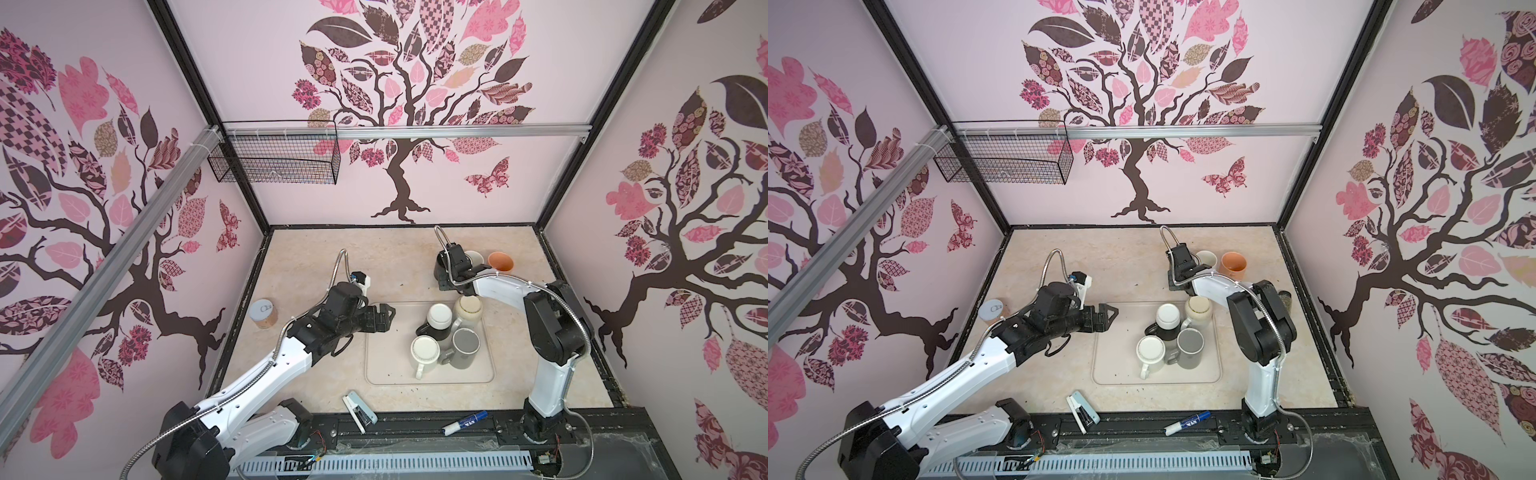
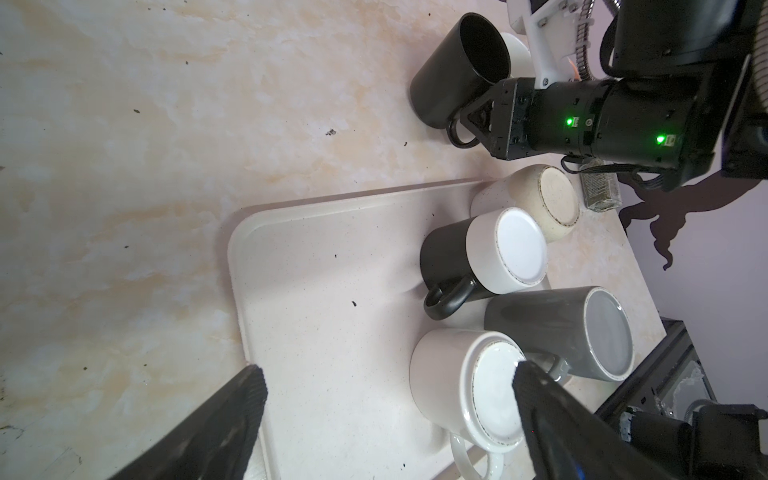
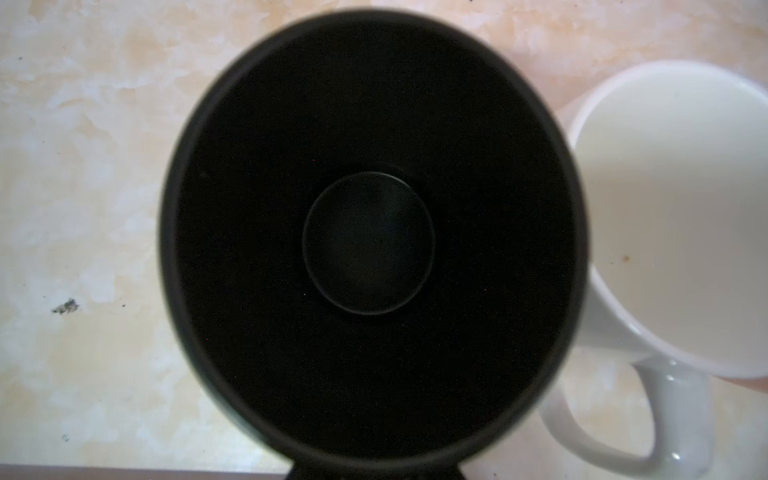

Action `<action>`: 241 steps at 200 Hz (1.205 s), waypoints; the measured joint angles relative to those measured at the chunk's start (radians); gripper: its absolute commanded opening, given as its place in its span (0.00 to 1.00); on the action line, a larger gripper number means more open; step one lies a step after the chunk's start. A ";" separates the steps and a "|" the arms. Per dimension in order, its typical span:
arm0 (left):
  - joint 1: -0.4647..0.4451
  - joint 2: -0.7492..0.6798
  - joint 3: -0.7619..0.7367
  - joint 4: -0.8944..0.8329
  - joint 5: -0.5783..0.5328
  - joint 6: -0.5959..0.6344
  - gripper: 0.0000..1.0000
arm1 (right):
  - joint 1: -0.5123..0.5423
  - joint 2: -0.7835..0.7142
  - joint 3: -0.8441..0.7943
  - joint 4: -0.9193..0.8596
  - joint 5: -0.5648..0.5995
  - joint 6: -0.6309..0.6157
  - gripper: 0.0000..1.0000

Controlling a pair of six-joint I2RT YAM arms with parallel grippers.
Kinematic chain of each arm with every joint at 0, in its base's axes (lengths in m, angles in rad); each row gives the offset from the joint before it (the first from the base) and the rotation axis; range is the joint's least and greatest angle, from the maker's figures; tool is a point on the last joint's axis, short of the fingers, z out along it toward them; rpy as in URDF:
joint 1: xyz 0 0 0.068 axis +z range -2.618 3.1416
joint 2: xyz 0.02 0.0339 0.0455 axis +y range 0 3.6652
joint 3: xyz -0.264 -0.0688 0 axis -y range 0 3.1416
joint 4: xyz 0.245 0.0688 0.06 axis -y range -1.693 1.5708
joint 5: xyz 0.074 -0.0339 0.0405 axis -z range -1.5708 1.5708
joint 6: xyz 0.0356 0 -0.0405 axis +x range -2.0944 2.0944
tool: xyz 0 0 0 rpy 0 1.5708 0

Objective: Turn the mug right side up
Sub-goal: 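Lower the black mug upright beside the white mug with the right gripper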

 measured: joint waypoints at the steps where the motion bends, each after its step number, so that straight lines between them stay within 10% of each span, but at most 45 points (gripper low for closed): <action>1: 0.000 0.000 0.000 0.000 0.000 0.000 0.96 | 0.000 0.000 0.000 0.001 0.000 0.000 0.26; 130: -0.003 0.005 0.000 0.005 0.002 -0.003 0.96 | 0.000 -0.037 -0.028 0.027 0.007 0.029 0.34; 241: -0.013 -0.048 -0.051 -0.006 -0.058 -0.003 0.94 | 0.172 -0.584 -0.345 0.085 0.017 0.091 0.47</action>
